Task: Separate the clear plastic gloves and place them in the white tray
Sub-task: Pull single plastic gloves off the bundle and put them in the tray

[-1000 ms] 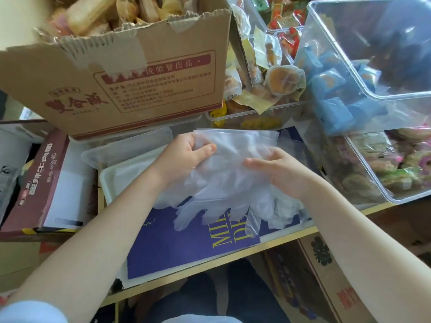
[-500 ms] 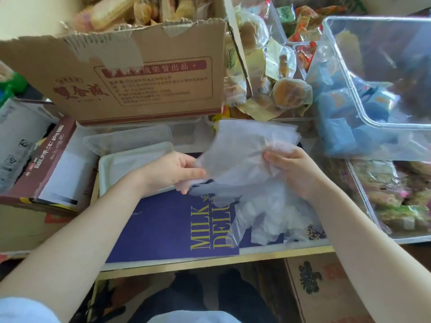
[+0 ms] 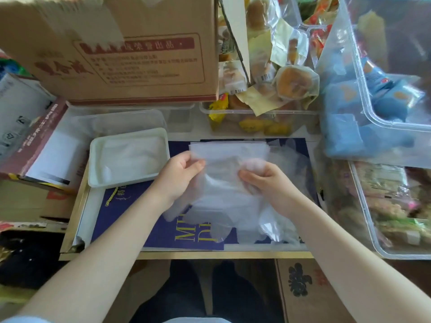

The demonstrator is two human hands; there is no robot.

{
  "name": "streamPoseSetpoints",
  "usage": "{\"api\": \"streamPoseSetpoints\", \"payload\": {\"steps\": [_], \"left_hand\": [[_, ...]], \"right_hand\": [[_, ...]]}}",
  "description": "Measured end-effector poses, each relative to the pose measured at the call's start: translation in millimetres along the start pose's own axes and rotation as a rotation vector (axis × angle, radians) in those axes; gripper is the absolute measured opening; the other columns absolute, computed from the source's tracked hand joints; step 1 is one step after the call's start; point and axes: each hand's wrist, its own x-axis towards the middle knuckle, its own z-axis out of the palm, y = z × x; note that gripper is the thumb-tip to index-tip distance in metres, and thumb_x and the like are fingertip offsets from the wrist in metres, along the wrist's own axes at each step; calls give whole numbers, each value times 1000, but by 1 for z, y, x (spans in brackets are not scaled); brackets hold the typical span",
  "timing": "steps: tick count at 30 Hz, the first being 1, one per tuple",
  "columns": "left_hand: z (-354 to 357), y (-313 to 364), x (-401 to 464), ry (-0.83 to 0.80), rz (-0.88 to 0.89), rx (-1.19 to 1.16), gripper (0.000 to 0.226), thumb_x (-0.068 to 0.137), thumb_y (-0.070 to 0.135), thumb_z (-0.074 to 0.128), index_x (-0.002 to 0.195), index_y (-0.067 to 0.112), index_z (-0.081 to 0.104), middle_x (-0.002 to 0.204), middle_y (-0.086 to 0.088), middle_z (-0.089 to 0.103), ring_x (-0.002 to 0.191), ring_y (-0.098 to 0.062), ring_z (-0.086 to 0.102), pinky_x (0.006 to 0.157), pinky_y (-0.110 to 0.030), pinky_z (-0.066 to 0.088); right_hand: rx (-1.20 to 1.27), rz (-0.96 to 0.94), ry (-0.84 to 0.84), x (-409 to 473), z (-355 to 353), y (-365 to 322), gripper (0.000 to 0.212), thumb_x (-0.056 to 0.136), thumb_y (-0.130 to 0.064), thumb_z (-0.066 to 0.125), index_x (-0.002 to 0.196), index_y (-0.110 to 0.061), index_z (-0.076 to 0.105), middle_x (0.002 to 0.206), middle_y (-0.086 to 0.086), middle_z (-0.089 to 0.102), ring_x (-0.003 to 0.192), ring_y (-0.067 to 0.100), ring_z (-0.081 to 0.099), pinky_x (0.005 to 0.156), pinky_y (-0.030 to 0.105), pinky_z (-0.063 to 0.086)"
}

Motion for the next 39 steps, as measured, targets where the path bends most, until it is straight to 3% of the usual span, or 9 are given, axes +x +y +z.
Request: {"api": "streamPoseSetpoints", "payload": {"steps": [5, 11, 13, 17, 21, 27, 32, 36, 39], "left_hand": [[3, -10, -3, 276, -13, 191, 25, 96, 19, 49, 71, 22, 47, 61, 9, 49, 54, -5, 45, 51, -17, 37], [-17, -45, 5, 361, -115, 503, 26, 96, 23, 45, 74, 8, 44, 76, -8, 53, 70, -23, 47, 59, -33, 34], [-19, -57, 5, 312, -157, 542, 25, 95, 20, 46, 75, 5, 45, 75, -10, 54, 69, -28, 48, 57, -31, 34], [-18, -68, 4, 204, -164, 550, 22, 94, 21, 49, 97, 0, 56, 97, -15, 64, 91, -31, 59, 74, -36, 45], [-10, -60, -2, 94, -105, 497, 18, 93, 21, 53, 101, 5, 59, 98, -6, 65, 89, -20, 59, 76, -29, 45], [6, -51, -7, -25, -2, 452, 11, 91, 19, 58, 94, 12, 66, 86, 14, 64, 76, 7, 57, 69, -13, 43], [17, -46, 0, -180, 136, 428, 11, 87, 25, 63, 92, 20, 72, 96, 1, 68, 89, -7, 61, 78, -20, 45], [27, -39, 11, -242, 199, 473, 11, 87, 22, 64, 90, 27, 73, 137, 20, 40, 120, 8, 42, 94, -5, 30], [33, -29, 16, -218, 139, 307, 16, 84, 24, 65, 81, 36, 74, 134, 28, 37, 115, 23, 37, 91, 1, 29]], "right_hand": [[-105, 126, -198, -7, -2, 19, 44, 80, -12, 71, 115, -26, 50, 104, -15, 63, 94, 3, 63, 83, 19, 52], [-678, 267, -447, -6, -7, 58, 5, 86, -20, 63, 86, -22, 58, 65, -11, 64, 59, 2, 57, 53, 8, 42], [-872, 196, -284, 5, -16, 76, 7, 89, -22, 57, 95, -21, 60, 87, -4, 67, 74, 12, 58, 58, 13, 41], [-1138, 0, 196, 25, -40, 94, 47, 93, -29, 51, 136, -13, 42, 140, 10, 43, 122, 28, 43, 99, 37, 35], [-1260, 166, 367, 41, -58, 103, 71, 94, -41, 45, 148, -7, 13, 156, 10, 12, 142, 30, 13, 113, 43, 13], [-1305, 52, 404, 48, -64, 110, 31, 94, -31, 49, 115, -10, 54, 125, 12, 49, 111, 32, 44, 92, 40, 34], [-1204, -167, 428, 42, -60, 103, 13, 92, -19, 50, 92, -12, 61, 102, 6, 59, 99, 29, 48, 77, 31, 23], [-1043, -439, 398, 32, -53, 85, 12, 86, -30, 54, 82, -19, 58, 116, 4, 58, 113, 24, 41, 85, 23, 11], [-994, -569, 318, 31, -53, 79, 13, 86, -37, 49, 81, -25, 48, 131, 9, 52, 128, 28, 32, 98, 38, 17]]}}
